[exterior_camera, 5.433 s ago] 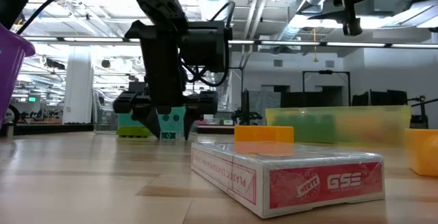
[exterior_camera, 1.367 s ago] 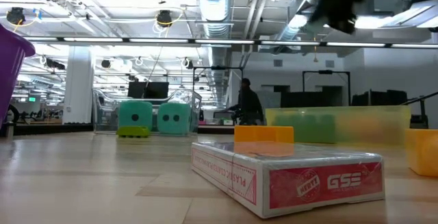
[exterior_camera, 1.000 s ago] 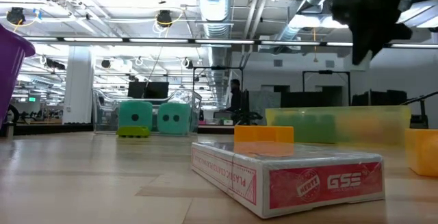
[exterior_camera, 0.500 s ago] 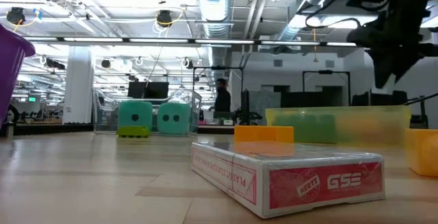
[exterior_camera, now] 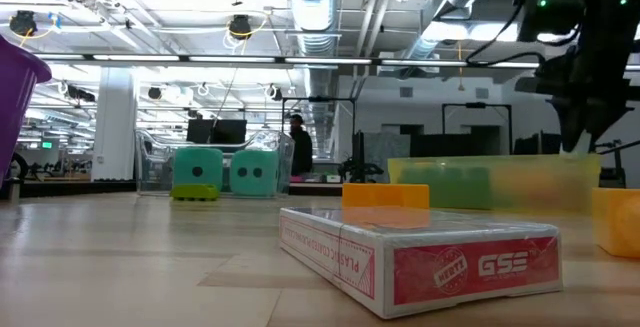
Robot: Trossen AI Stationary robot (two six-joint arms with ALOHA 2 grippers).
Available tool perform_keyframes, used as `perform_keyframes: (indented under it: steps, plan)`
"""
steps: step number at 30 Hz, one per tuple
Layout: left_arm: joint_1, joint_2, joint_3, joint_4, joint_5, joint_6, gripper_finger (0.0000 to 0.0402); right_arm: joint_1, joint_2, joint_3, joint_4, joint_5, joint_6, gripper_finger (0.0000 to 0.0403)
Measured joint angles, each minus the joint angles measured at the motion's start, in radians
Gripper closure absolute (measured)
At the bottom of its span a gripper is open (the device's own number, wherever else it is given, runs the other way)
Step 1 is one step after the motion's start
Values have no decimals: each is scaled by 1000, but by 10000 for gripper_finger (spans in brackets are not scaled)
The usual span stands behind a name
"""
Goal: Pick & Place Toys
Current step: Put the light blue game piece into the yellow bin, then put the green game piece into the yellow bin
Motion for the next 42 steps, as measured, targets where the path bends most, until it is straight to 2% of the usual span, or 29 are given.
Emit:
perform_keyframes:
  steps: [8, 25, 32, 42]
  plan:
    - [5, 0, 0, 0, -17, 0, 197, -40, 0, -27, 61, -1, -19, 337]
    - [6, 1, 0, 0, -17, -3, 197, -39, -10, -27, 63, 56, 15, 270]
    - [6, 1, 0, 0, -17, -3, 197, -12, -103, -27, 141, 57, 3, 249]
    - [-2, 1, 0, -41, -17, -4, 197, 27, -291, -27, 269, 56, -27, 246]
